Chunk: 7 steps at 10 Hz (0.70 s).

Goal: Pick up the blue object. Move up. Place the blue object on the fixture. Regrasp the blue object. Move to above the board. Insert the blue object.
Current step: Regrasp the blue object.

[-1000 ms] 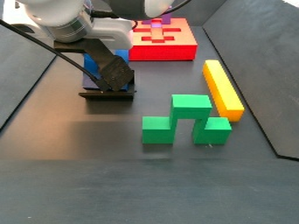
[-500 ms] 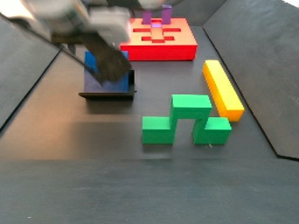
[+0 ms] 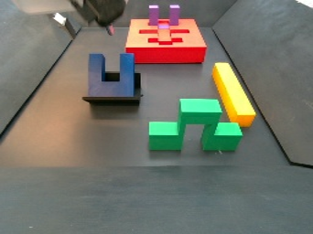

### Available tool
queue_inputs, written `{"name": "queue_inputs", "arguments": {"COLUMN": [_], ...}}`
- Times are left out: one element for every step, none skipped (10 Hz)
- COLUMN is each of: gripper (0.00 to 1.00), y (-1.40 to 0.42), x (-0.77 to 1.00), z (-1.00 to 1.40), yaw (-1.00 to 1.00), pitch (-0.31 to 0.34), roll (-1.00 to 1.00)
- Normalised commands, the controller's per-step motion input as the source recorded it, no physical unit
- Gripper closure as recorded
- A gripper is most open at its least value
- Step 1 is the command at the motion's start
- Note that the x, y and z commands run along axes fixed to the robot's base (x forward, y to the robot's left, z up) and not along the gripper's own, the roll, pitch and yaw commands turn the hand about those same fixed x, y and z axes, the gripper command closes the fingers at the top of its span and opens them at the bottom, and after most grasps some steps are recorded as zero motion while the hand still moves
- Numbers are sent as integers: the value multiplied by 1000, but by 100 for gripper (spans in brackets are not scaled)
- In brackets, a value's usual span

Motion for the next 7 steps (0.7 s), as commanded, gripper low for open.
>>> {"name": "queue_inputs", "arguments": {"gripper": [0,0,0,0,0,0,0], "y": [-477,-431,-483,-523,-451,-406,-389], "x": [-9,0,0,66,89,83,103], "z": [-14,0,0,0,0,0,0], "yaw": [100,40,0,-14,-86,-149,-214], "pitch": [23,69,123,149,191,217,194], "roll": [1000,1000,1000,1000,1000,1000,1000]}}
